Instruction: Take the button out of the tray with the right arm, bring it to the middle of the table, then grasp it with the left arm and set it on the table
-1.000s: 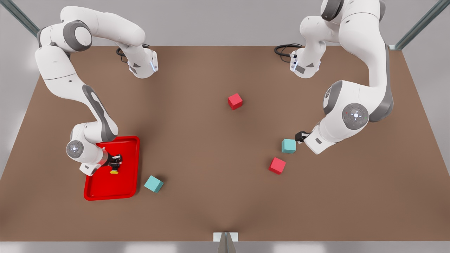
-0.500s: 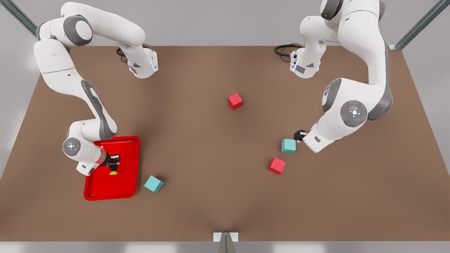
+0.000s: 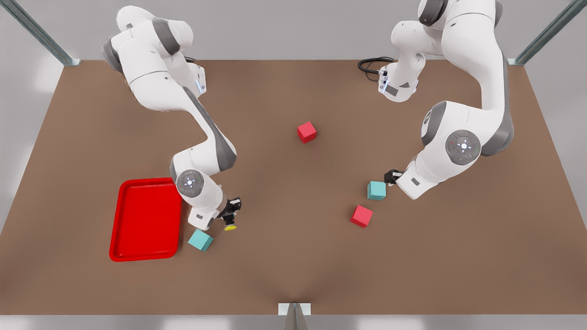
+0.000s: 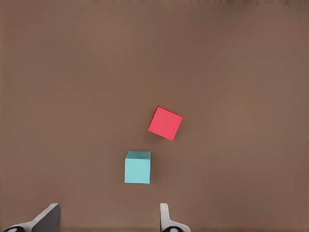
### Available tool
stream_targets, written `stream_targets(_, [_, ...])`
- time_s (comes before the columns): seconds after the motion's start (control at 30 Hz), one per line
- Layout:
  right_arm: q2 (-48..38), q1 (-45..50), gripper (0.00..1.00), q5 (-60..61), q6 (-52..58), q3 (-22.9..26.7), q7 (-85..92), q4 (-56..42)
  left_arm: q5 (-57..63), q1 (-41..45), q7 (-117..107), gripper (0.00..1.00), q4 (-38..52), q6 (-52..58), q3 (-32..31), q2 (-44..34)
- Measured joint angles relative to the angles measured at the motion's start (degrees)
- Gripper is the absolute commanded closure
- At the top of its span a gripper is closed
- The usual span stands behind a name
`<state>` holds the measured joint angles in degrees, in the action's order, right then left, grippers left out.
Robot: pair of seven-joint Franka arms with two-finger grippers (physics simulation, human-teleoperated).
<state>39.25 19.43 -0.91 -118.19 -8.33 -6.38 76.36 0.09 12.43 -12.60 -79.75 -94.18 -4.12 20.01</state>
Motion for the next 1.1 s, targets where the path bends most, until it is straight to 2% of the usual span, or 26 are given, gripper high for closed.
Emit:
stream_targets(0.1, [5.0,16.8,0.52,8.1,2.8,11.8,-4.8,-8.2,0.0,0.0,-0.2,0.00,0.0,0.0,0.0,0.1])
stream_targets(0.13, [7.4,20.0,0.52,10.5,4.0,13.4,-6.6,-11.4,0.0,0.1,-0.2,0.00,0.0,0.0,0.0,0.2])
stream_targets(0.27, [16.3,25.0,0.51,16.6,6.7,14.7,-13.7,-21.6,-0.2,0.5,-0.6,0.00,0.0,-0.3,-0.1,0.7])
stream_targets(0.5, [24.7,26.6,0.50,19.4,3.6,14.8,-24.9,-27.1,-0.5,1.6,-2.1,0.00,1.5,-1.6,-0.1,3.6])
stream_targets(0.53, [25.3,26.8,0.00,19.5,2.4,14.7,-26.3,-27.3,-0.5,1.7,-2.3,0.00,1.7,-1.7,-0.1,3.9])
stream_targets(0.73, [24.5,26.3,0.00,19.8,-1.8,14.6,-33.5,-28.1,-0.5,2.1,-3.4,0.00,2.0,-2.2,0.0,4.4])
stream_targets(0.8, [18.1,20.7,0.00,19.3,-1.3,10.0,-35.0,-21.9,-0.5,3.1,-3.6,0.00,4.0,-2.2,0.0,6.0])
stream_targets(0.87, [6.1,14.0,0.00,18.3,-0.5,8.1,-34.5,-6.2,-0.3,5.1,-3.9,0.00,7.4,-1.8,0.2,8.1])
stream_targets(0.93, [-7.3,1.2,0.00,15.1,0.1,5.4,-32.4,11.6,0.3,10.0,-4.1,0.00,11.9,0.1,0.6,10.1])
stream_targets(0.97, [-10.9,-8.1,0.00,13.1,0.5,2.7,-31.0,16.1,0.7,13.0,-4.2,0.01,14.3,1.6,0.7,11.0])
stream_targets(1.03, [-15.3,-20.3,0.00,8.9,3.3,0.3,-27.9,16.9,1.2,17.9,-4.9,0.01,17.4,4.1,0.7,13.1])
stream_targets(1.1, [-18.7,-25.8,0.00,4.9,7.8,0.0,-24.4,12.9,1.3,20.1,-5.8,0.01,20.9,5.7,0.5,17.9])
